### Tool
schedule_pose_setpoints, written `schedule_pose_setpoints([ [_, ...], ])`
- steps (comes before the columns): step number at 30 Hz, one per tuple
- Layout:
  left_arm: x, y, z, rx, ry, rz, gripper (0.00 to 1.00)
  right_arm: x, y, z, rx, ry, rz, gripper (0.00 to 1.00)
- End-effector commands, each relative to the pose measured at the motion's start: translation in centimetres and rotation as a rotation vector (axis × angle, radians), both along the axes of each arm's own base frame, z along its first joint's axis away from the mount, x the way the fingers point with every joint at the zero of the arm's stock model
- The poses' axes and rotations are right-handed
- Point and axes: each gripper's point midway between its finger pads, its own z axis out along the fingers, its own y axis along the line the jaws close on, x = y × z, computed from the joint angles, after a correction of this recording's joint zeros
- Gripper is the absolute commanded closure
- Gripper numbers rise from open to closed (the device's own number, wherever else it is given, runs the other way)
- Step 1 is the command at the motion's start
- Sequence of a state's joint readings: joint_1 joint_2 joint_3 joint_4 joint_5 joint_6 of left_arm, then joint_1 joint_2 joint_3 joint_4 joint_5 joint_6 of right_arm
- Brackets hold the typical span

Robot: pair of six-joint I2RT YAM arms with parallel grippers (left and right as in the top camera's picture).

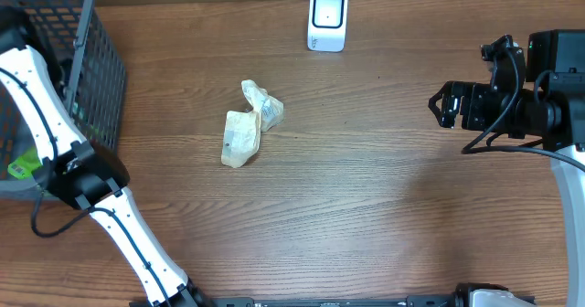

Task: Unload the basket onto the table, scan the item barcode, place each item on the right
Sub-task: 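Reach the left gripper back into the basket toward the mint packet, then carry the mint-green packet out and place it beside the pastry bag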

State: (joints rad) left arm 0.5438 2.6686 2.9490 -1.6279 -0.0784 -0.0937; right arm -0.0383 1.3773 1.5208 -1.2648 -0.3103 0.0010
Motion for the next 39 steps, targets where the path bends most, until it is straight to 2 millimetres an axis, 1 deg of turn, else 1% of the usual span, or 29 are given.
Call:
schedule_pose_setpoints([
  [1,0.8,0.4,8.1,0.099,-0.217,0.061,0.96,0.1,0.3,1.2,0.006,-0.040,0.007,0.00],
  [3,0.4,0.1,11.8,0.129,-0.294,0.087,0.96,0.1,0.3,1.2,0.006,-0.040,0.007,0.00],
  [4,0.1,-0.2,14.0,0.143,-0.342,0.096,0.96,0.1,0.3,1.2,0.006,-0.040,0.007,0.00],
  [5,-0.1,-0.7,15.6,0.147,-0.379,0.092,0.96,0.1,0.3,1.2,0.006,-0.040,0.007,0.00],
  [8,-1.0,-3.1,21.2,0.128,-0.520,0.045,0.96,0.2,0.3,1.3,0.005,-0.040,0.007,0.00],
  [9,-1.4,-3.9,22.7,0.119,-0.556,0.028,0.96,0.2,0.3,1.2,0.006,-0.040,0.007,0.00],
  [11,-2.8,-6.5,26.1,0.092,-0.635,-0.017,0.96,0.2,0.3,1.3,0.005,-0.041,0.007,0.00],
  [14,-4.8,-9.5,28.9,0.084,-0.675,-0.061,0.96,0.2,0.3,1.3,0.006,-0.041,0.007,0.00],
  [17,-4.7,-13.6,30.9,0.049,-0.731,-0.177,0.96,0.2,0.3,1.3,0.005,-0.043,0.007,0.00],
  [19,-4.2,-16.1,31.3,0.029,-0.742,-0.237,0.96,0.3,0.3,1.3,0.005,-0.045,0.007,0.00],
  [21,-3.3,-18.8,31.0,0.000,-0.734,-0.303,0.96,0.3,0.3,1.3,0.005,-0.046,0.007,0.00],
  [23,-2.3,-22.0,29.9,-0.038,-0.693,-0.369,0.96,0.3,0.3,1.3,0.005,-0.048,0.007,0.00],
  [24,-1.9,-23.4,29.1,-0.052,-0.665,-0.395,0.96,0.3,0.3,1.3,0.005,-0.048,0.007,0.00],
  [27,-0.9,-27.1,25.8,-0.082,-0.545,-0.455,0.96,0.3,0.3,1.3,0.005,-0.048,0.007,0.00],
  [28,-0.4,-29.2,23.4,-0.085,-0.458,-0.489,0.96,0.3,0.3,1.3,0.005,-0.048,0.007,0.00],
  [29,-0.1,-30.5,21.6,-0.086,-0.402,-0.516,0.96,0.3,0.3,1.3,0.005,-0.048,0.007,0.00],
  [30,0.1,-31.5,20.4,-0.089,-0.365,-0.535,0.96,0.3,0.3,1.3,0.005,-0.049,0.007,0.00],
  [34,0.6,-37.2,14.1,-0.145,-0.209,-0.648,0.96,0.4,0.3,1.4,0.005,-0.052,0.007,0.00],
  [38,0.3,-41.5,8.7,-0.178,-0.101,-0.733,0.96,0.5,0.3,1.4,0.005,-0.055,0.007,0.00],
  [39,0.2,-42.4,7.6,-0.182,-0.083,-0.750,0.96,0.5,0.3,1.4,0.005,-0.055,0.007,0.00],
])
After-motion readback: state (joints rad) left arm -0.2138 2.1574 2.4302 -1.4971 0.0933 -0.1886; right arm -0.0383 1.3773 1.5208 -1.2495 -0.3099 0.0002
